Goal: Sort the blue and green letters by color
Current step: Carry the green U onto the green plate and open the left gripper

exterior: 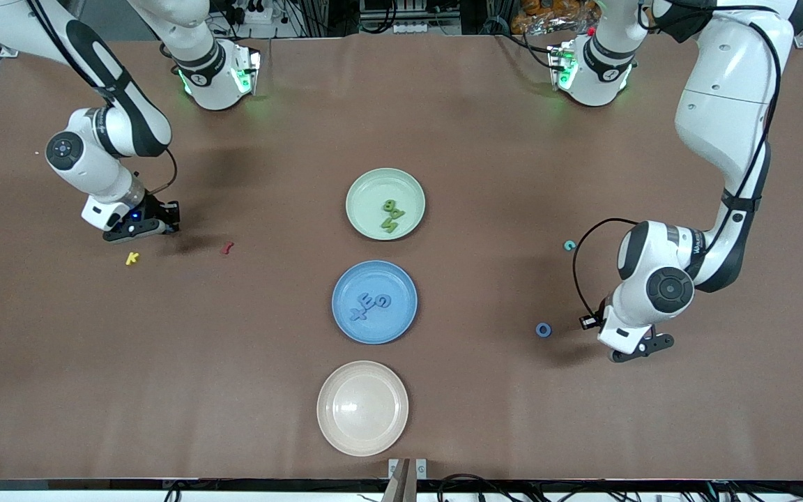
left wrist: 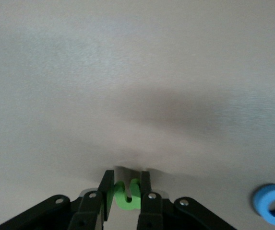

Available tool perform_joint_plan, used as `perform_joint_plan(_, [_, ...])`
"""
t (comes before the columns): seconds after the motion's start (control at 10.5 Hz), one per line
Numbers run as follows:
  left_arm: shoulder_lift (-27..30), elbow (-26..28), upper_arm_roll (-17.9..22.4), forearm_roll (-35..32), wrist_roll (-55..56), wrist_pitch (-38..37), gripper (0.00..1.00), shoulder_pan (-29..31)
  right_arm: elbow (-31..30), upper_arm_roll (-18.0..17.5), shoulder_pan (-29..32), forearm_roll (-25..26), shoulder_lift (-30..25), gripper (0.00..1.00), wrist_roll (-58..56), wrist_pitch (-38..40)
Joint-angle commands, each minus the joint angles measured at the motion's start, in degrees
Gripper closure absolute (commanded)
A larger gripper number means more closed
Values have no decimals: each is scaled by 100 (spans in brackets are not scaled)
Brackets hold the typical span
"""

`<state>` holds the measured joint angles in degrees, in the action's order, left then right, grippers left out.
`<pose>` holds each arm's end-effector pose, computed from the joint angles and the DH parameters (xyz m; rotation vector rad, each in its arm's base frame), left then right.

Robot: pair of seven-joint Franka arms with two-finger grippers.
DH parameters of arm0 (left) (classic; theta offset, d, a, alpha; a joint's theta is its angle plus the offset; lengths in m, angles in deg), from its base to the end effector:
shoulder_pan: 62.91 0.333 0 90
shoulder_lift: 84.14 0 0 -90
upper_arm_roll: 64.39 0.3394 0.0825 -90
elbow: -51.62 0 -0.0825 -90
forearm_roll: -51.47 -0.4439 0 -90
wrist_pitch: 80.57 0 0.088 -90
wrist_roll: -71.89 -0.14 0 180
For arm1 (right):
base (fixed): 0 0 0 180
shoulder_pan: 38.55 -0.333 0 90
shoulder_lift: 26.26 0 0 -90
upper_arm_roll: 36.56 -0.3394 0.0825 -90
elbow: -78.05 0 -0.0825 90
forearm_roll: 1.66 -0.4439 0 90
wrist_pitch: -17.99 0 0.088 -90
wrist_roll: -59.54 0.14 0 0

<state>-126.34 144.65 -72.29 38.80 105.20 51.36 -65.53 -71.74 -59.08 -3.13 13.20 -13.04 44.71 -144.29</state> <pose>0.7324 -0.1181 0.1314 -3.0318 -0.4256 0.0278 0.4498 -0.0766 0.1121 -3.1089 -0.4233 -0.0259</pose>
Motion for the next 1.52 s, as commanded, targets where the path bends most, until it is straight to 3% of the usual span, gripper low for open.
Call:
perform_joint_plan(0.0, [335,-13,-53,-95,220,-262,100,-187,28,-77,149,113,32,76,6,30])
perform_joint_plan(0.29, [669,5,-805,10,446,-694,100,-178,37,-77,158,105,23,79,41,48])
perform_joint_plan(0.57, [661,22,-1808,37,1893,-765,100,-405,46,-77,149,87,14,83,77,48])
perform_joint_plan(0.86, [635,-13,-1899,-25,3336,-756,100,-1615,46,-77,149,78,14,89,77,48])
perform_joint_plan(1.24, [398,-21,-1864,-60,4287,-388,100,-2768,107,-86,88,26,-144,92,208,187])
perform_joint_plan(1.33, [337,-21,-1855,-95,4298,-352,88,-2901,220,-94,62,25,-205,93,278,441])
perform_joint_plan(1.43, [284,-30,-1855,-95,4280,-265,41,-2911,256,-103,44,-1,-267,93,340,513])
